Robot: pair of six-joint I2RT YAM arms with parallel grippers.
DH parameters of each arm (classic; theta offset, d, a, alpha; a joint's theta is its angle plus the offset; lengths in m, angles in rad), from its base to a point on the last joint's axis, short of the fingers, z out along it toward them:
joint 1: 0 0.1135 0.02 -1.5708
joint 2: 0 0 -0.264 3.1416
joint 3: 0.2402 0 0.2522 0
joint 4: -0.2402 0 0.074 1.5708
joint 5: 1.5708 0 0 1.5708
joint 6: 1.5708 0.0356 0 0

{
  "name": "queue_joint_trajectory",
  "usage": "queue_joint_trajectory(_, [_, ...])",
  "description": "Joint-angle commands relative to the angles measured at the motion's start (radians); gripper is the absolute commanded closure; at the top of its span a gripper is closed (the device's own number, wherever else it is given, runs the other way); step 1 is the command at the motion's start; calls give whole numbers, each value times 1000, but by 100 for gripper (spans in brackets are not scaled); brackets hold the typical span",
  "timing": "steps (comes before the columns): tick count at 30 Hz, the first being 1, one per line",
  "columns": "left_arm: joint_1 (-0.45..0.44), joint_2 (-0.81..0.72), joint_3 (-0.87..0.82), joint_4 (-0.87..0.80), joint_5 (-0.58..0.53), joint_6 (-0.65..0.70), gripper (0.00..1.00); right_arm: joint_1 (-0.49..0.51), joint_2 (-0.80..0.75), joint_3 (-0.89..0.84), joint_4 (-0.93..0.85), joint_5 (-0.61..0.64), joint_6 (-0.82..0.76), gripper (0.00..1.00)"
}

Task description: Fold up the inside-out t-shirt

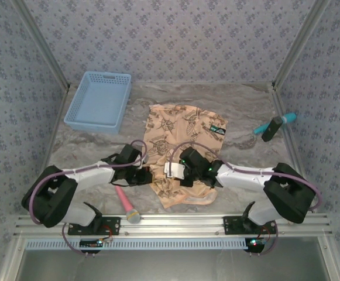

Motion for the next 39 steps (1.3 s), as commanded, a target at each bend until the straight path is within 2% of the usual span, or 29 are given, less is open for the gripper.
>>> queue_joint_trajectory(1, [-3, -3, 43, -66, -26, 72, 100, -35, -64, -28, 12, 37, -20, 100])
queue_joint_trajectory(5, [-2, -42, 64, -147, -44, 123, 100, -85, -111, -39, -7, 14, -31, 100])
queue_joint_trajectory(7, [-1, -60, 81, -192, -43, 140, 100, -93, -140, -45, -6, -55, -55, 99])
queue_joint_trajectory(9, [-2, -82, 90, -195, -10, 139, 85, -75, -170, -62, 28, -153, -77, 71])
queue_joint_trajectory(10, [-2, -96, 89, -181, 11, 132, 76, -63, -172, -64, 43, -188, -79, 65])
queue_joint_trajectory(12, [-13, -123, 90, -151, 40, 128, 61, -33, -149, -49, 49, -222, -72, 61])
queue_joint_trajectory(15, [-43, -128, 112, -161, -10, 145, 51, 10, -89, -24, 44, -212, -84, 55])
queue_joint_trajectory(19, [-56, -66, 123, -143, -49, 105, 49, 41, -4, 4, 56, -156, -79, 54])
queue_joint_trajectory(22, [-84, -18, 128, -111, -56, 85, 49, 55, 36, 10, 73, -115, -81, 54])
queue_joint_trajectory(24, [-112, 10, 142, -109, -85, 89, 50, 58, 55, 3, 87, -93, -84, 58])
queue_joint_trajectory(26, [-132, 34, 160, -109, -99, 104, 56, 54, 58, -3, 98, -67, -86, 77])
queue_joint_trajectory(27, [-138, 45, 171, -108, -101, 117, 65, 51, 54, -8, 105, -58, -90, 88])
queue_joint_trajectory(28, [-143, 54, 184, -110, -102, 133, 76, 45, 45, -14, 113, -55, -92, 93])
queue_joint_trajectory(29, [-146, 57, 192, -110, -102, 146, 81, 39, 35, -23, 120, -58, -95, 96])
queue_joint_trajectory(32, [-150, 39, 208, -112, -110, 181, 100, 11, -6, -40, 117, -61, -109, 100])
queue_joint_trajectory(35, [-145, -23, 204, -109, -108, 215, 100, -17, -52, -54, 78, -42, -145, 100])
queue_joint_trajectory(39, [-115, -109, 177, -90, 1, 263, 100, -70, -123, -81, 73, 5, -143, 100])
